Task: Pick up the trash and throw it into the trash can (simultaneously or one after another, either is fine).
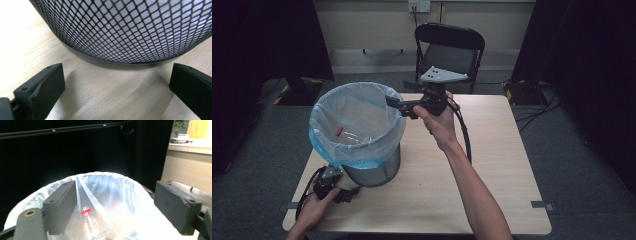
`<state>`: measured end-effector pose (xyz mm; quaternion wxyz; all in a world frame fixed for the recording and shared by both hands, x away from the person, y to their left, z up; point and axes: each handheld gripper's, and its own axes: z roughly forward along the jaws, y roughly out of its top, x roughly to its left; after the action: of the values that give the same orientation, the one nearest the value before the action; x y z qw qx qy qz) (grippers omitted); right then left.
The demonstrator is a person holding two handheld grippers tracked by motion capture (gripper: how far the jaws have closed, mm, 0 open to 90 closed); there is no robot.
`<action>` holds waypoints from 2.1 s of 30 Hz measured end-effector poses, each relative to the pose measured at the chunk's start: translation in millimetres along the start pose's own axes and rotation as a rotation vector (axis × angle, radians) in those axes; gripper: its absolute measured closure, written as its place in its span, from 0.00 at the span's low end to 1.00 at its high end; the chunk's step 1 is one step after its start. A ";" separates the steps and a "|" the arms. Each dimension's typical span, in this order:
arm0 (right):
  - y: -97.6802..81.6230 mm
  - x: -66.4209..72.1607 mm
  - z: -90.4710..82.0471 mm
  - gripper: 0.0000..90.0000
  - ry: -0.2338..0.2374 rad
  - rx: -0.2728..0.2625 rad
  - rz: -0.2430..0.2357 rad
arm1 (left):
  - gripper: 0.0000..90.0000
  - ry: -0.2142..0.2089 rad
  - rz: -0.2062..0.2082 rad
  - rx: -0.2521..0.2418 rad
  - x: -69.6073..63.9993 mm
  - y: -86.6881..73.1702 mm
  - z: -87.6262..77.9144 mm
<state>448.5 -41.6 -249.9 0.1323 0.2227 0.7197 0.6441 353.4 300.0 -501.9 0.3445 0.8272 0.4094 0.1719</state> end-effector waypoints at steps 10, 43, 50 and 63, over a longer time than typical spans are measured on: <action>-9.8 -16.3 -20.7 0.20 -0.061 0.023 0.019 | 0.00 0.000 0.000 0.000 0.0 0.0 0.0; -87.5 -71.8 -48.4 0.22 -0.264 0.235 0.105 | 0.00 0.007 0.001 0.002 -0.1 0.2 -0.3; -113.0 -84.4 -47.0 0.22 -0.298 0.299 0.131 | 0.00 0.003 0.000 0.003 -0.2 0.0 -0.2; -160.4 -107.0 -39.0 0.33 -0.307 0.416 0.179 | 0.00 0.001 -0.001 0.002 -0.1 0.0 -0.1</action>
<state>498.4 -139.4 -413.2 0.1337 0.4030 0.7853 0.4505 353.3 299.9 -501.7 0.3435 0.8273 0.4101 0.1715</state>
